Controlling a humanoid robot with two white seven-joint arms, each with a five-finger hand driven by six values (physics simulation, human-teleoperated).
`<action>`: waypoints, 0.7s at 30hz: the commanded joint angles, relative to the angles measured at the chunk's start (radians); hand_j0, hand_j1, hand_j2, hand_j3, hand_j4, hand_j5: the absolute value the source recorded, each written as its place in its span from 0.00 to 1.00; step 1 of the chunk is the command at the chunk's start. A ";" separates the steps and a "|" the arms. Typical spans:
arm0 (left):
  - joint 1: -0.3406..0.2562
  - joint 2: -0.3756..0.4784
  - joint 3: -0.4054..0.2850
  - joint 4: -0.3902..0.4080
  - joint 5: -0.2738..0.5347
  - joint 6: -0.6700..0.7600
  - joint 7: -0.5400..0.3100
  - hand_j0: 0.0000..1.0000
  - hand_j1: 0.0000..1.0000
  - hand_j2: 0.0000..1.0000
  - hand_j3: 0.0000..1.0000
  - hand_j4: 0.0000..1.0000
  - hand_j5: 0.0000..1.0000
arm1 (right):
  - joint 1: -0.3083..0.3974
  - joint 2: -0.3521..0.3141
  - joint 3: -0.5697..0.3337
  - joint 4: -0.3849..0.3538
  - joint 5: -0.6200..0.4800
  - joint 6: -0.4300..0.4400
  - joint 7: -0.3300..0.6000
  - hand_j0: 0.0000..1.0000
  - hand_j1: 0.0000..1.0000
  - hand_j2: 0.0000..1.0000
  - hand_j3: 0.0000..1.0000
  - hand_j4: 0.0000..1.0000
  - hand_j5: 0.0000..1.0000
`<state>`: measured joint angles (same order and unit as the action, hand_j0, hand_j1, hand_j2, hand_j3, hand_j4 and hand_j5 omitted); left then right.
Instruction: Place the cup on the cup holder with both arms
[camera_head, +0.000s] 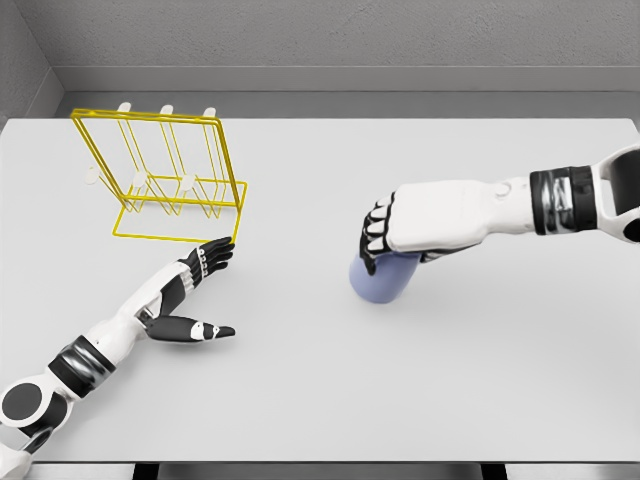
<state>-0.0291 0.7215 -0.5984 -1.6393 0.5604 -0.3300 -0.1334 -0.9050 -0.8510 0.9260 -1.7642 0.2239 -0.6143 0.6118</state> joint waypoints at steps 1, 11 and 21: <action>0.000 0.001 0.000 -0.001 0.003 0.000 0.000 1.00 1.00 1.00 1.00 1.00 1.00 | 0.000 0.043 0.001 -0.001 0.000 0.003 -0.001 0.57 0.57 0.57 0.57 0.57 0.57; 0.000 -0.001 0.000 -0.001 0.004 0.000 0.000 1.00 1.00 1.00 1.00 1.00 1.00 | 0.000 0.179 0.004 0.006 0.048 0.003 -0.001 0.57 0.57 0.57 0.57 0.57 0.57; -0.002 -0.014 0.002 -0.001 0.004 0.000 0.000 1.00 1.00 1.00 1.00 1.00 1.00 | 0.000 0.305 0.008 0.098 0.094 0.003 -0.001 0.57 0.57 0.57 0.57 0.57 0.57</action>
<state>-0.0307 0.7074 -0.5974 -1.6392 0.5614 -0.3298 -0.1334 -0.9050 -0.5690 0.9337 -1.6847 0.3173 -0.6139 0.6115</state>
